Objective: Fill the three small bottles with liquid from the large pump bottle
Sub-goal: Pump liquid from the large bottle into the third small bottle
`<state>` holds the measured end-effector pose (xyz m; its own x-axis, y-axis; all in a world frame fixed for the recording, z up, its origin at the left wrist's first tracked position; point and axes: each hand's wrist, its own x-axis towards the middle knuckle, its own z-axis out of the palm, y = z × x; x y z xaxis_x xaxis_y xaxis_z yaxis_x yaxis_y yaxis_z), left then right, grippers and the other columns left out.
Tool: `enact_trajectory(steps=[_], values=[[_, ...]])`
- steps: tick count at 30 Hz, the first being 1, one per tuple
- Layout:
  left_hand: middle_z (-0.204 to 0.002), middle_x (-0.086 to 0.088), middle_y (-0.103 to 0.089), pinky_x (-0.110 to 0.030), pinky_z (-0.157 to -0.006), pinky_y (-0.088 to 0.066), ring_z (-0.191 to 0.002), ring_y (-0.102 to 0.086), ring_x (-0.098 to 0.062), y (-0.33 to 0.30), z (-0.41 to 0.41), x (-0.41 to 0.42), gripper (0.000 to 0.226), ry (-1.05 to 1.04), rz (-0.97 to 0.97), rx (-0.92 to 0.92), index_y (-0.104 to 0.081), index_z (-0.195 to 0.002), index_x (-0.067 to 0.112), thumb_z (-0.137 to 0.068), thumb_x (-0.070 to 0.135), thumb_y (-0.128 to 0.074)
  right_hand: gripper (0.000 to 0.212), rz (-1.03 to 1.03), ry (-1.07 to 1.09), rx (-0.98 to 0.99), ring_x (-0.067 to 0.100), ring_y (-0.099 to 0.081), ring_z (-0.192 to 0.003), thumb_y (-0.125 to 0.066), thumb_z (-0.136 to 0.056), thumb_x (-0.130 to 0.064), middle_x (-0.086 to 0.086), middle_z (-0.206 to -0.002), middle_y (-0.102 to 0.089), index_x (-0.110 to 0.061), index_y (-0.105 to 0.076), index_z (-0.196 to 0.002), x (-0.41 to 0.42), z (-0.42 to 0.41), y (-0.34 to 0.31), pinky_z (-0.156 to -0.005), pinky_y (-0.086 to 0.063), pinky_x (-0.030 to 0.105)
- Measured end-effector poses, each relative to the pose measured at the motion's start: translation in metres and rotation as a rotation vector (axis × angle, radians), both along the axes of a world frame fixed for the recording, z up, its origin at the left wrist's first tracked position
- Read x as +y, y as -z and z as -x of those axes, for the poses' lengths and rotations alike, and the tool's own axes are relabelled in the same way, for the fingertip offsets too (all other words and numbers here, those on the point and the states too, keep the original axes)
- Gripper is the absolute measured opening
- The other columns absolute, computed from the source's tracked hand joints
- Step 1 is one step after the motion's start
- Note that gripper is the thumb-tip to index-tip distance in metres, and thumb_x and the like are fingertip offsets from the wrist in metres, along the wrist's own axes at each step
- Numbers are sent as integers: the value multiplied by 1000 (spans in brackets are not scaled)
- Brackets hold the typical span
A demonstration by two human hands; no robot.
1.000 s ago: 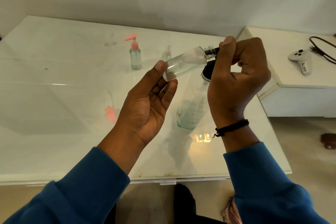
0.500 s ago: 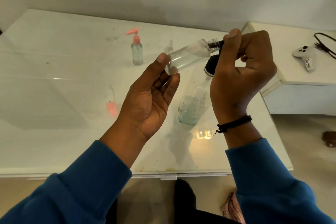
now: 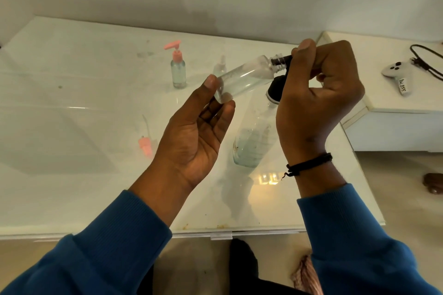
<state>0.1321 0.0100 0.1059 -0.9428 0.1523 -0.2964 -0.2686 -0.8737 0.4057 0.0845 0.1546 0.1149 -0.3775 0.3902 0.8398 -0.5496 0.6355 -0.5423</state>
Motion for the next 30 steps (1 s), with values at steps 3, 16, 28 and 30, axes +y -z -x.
enact_trajectory(steps=[3,16,28,30], values=[[-103,-10,-74,-23,-67,-60,-81,-72,-14,1,0,0,28,1,3,0,-73,-102,9,-77,20,-74,35,3,4,-4,22,-43,-61,-60,-97,-7,4,-64,-48,-4,-53,-63,-2,-1,-1,-61,-32,19],[-115,-12,-69,-23,-72,-61,-87,-71,-15,4,0,-1,35,-1,-13,3,-73,-107,8,-74,20,-76,35,0,-9,-6,25,-45,-61,-59,-97,-6,6,-64,-49,-4,-53,-63,-3,-2,4,-60,-34,24],[-109,-10,-71,-23,-72,-61,-84,-72,-14,1,0,0,31,5,-5,2,-74,-103,8,-74,20,-76,34,-7,9,4,26,-45,-60,-60,-97,-8,4,-64,-49,-4,-54,-64,-1,-1,-2,-60,-33,21],[-106,-10,-72,-23,-72,-61,-83,-72,-14,1,1,0,28,5,-1,3,-75,-100,8,-74,20,-75,34,0,11,1,24,-45,-60,-60,-97,-8,2,-65,-48,-4,-55,-64,-2,0,-4,-61,-32,18]])
